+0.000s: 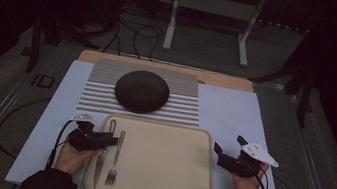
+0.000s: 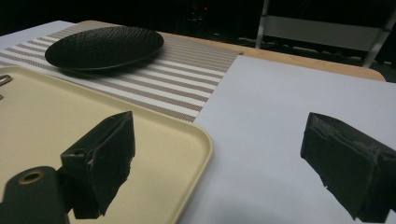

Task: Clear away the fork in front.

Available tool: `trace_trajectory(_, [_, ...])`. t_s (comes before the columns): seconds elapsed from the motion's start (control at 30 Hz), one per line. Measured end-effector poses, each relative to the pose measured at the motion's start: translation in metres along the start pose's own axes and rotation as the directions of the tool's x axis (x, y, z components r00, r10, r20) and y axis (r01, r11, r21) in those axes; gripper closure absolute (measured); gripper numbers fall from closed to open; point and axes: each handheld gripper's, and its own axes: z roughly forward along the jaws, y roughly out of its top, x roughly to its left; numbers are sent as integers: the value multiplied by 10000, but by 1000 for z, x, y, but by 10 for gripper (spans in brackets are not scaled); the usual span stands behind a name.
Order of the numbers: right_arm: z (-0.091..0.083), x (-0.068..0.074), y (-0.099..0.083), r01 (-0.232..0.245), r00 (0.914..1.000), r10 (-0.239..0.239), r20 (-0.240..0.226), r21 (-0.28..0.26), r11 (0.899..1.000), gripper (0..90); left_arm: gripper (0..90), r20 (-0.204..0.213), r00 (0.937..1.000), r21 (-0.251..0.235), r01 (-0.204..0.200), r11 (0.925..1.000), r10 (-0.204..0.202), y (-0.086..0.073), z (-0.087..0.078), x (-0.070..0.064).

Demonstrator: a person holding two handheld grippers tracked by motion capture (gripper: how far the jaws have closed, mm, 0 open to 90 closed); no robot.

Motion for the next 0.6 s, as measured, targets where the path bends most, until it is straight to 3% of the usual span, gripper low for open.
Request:
trace_trajectory(0.03, [0, 0, 0, 7, 10000, -7, -3, 0, 10000, 99, 562, 0, 10000, 0, 0, 10000, 0, 0, 0, 0])
trace_trajectory(0.13, [1, 0, -1, 47, 10000, -47, -24, 13, 10000, 99, 510, -533, 9977, -521, -442, 9977, 414, 3, -7, -4])
trace_trajectory(0.47, [1, 0, -1, 55, 10000, -55, -40, 17, 10000, 99, 495, -827, 9932, -931, -895, 9916, 819, 10, -13, -6])
trace_trajectory(0.6, [1, 0, -1, 39, 10000, -39, -71, 33, 10000, 99, 405, -977, 9895, -994, -1159, 9883, 1062, 15, -16, -8])
